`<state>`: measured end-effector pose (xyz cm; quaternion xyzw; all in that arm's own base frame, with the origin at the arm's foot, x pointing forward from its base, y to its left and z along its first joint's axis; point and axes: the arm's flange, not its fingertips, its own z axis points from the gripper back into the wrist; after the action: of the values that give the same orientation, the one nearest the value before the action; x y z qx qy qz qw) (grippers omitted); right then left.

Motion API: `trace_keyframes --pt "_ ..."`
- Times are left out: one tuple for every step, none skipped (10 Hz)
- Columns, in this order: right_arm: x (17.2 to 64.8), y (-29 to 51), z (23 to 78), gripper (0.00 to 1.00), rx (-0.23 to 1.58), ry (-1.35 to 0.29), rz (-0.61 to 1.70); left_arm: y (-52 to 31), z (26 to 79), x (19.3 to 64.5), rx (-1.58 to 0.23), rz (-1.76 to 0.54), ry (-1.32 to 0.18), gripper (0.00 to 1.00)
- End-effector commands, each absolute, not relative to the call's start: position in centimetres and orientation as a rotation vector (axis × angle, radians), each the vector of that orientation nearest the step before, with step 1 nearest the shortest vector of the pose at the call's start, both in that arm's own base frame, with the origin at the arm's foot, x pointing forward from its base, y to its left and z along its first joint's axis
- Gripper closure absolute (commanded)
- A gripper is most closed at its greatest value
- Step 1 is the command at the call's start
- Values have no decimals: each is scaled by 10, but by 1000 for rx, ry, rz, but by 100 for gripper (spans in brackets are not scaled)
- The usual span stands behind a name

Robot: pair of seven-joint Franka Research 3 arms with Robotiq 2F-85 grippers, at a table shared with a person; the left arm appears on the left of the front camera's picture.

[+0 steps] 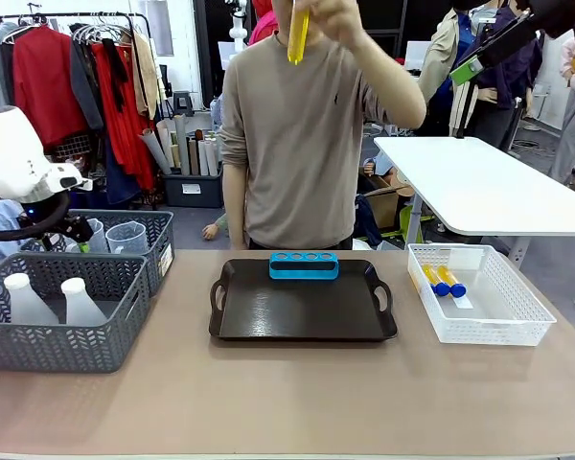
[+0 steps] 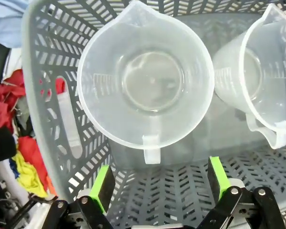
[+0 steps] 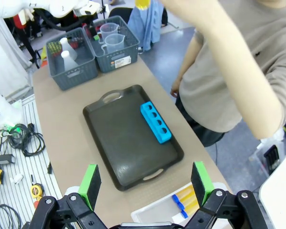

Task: Prepare the laboratory tools.
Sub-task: Pick up one Large Measuring Cup and place it on the Handle tray.

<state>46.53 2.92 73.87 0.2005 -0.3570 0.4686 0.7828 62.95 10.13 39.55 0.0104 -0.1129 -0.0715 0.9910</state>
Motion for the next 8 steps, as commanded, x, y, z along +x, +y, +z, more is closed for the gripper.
trace_keyframes --pt "464 30 739 0 430 -772 1016 104 390 630 18 -132 -228 0" --pt "464 30 739 0 430 -772 1016 104 385 631 13 -136 -229 0" --pt "464 30 739 0 430 -772 1016 105 383 633 4 -137 -231 0" --pt "464 30 739 0 430 -772 1016 109 383 634 8 -158 -239 11" --pt "464 30 739 0 430 -772 1016 110 383 636 13 -148 -250 30" --pt "464 30 739 0 430 -772 1016 110 384 637 12 -149 -253 50" --pt "464 30 739 0 430 -772 1016 112 384 638 12 -153 -256 70" --pt "464 30 739 0 430 -772 1016 112 384 638 12 -155 -258 90"
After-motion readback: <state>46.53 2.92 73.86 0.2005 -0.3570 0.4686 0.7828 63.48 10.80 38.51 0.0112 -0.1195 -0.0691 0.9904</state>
